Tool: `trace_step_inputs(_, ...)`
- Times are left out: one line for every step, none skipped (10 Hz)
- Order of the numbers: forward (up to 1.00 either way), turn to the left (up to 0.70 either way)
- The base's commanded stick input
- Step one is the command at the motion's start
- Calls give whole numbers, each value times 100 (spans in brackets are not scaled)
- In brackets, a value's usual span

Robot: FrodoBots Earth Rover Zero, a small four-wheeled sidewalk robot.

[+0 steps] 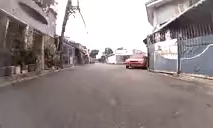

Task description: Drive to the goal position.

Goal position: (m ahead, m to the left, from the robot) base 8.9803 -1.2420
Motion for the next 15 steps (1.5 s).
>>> trace_step_inputs(100, 0)
trace_step_inputs(100, 0)
trace_step_inputs(100, 0)
trace_step_inputs(100, 0)
trace_step_inputs(100, 0)
trace_step_inputs(100, 0)
trace_step_inputs(100, 0)
trace_step_inputs(100, 0)
trace_step_inputs(100, 0)
trace_step_inputs(100, 0)
trace_step_inputs(100, 0)
trace_step_inputs(100, 0)
trace_step_inputs(100, 0)
trace_step_inputs(100, 0)
trace_step_inputs(100, 0)
